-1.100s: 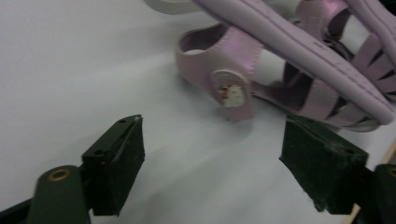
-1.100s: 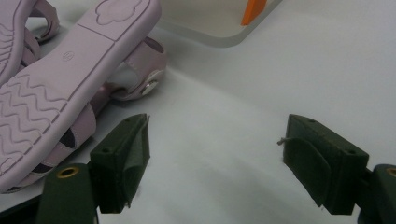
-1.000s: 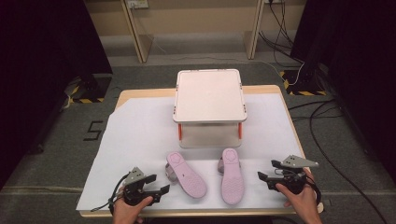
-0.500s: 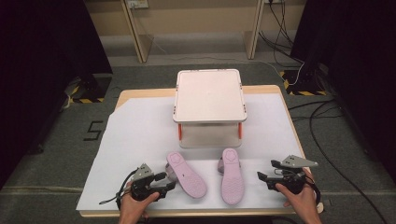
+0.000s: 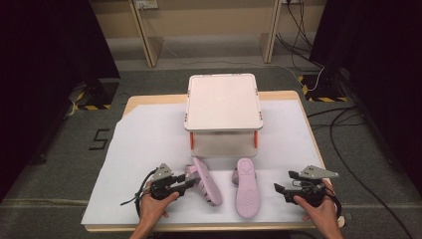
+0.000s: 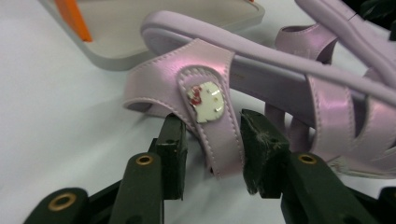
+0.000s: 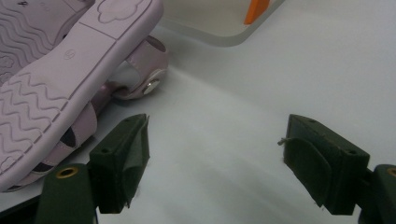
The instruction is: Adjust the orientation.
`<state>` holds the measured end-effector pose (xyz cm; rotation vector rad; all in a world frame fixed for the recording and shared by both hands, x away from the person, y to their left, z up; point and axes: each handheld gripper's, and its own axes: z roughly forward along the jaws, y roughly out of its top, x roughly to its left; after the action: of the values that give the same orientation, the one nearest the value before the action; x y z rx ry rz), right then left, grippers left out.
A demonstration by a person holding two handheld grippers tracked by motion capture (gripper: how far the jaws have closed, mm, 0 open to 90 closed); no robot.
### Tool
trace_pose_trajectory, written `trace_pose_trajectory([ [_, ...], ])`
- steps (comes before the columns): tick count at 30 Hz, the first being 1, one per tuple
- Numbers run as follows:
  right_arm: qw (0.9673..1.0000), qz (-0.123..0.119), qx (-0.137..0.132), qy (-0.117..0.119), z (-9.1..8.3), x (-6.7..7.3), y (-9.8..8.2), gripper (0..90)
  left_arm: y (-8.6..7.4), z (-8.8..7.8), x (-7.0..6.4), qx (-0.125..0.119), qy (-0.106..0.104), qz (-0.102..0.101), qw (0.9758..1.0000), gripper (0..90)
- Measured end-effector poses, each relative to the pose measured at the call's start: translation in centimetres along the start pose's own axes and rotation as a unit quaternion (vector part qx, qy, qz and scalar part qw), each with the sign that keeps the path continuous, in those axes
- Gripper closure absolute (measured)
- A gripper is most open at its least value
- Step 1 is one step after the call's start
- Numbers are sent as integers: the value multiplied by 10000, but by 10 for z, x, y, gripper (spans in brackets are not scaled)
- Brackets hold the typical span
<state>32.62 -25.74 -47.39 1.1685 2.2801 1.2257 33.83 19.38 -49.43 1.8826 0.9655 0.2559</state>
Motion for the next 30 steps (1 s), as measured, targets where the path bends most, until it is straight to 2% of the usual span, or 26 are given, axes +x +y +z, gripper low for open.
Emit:
trace_pose_trajectory([
  [1, 10000, -9, -7, 3, 0, 0, 0, 235, 3, 6, -4, 32, 69, 171, 9998, 631],
  [6, 10000, -20, -3, 21, 0, 0, 0, 234, 15, 15, -10, -81, 111, 372, 9992, 676],
  [9, 10000, -30, -1, 28, 0, -1, 0, 234, 18, 18, -11, -130, 129, 349, 9992, 715],
  [10, 10000, -30, -1, 28, 0, -1, 0, 234, 19, 19, -11, -151, 110, 305, 9994, 715],
  [13, 10000, -31, -13, 32, 0, -1, 0, 234, 22, 20, -13, -225, 31, 337, 9992, 758],
  [17, 10000, -26, -16, 37, 0, -1, 0, 234, 28, 11, -21, -242, -54, 348, 9991, 762],
  [18, 10000, -34, -24, 31, -1, -1, 0, 234, 30, 7, -25, -224, -41, 411, 9989, 763],
  [23, 10000, -46, -37, 26, -1, -2, 0, 232, 28, -9, -34, -137, 52, 448, 9989, 762],
  [24, 10000, -36, -31, 16, -2, -1, 0, 232, 24, -22, -34, -128, 159, 375, 9991, 762],
  [26, 10000, -57, -46, 26, -2, -1, 0, 231, 19, -35, -30, -153, 277, 285, 9991, 761],
  [28, 10000, -61, -44, 35, -2, -1, 0, 231, 15, -40, -27, -194, 341, 204, 9990, 759],
  [30, 10000, -70, -38, 35, -1, -1, 0, 230, 5, -53, -20, -316, 337, -153, 9988, 756],
])
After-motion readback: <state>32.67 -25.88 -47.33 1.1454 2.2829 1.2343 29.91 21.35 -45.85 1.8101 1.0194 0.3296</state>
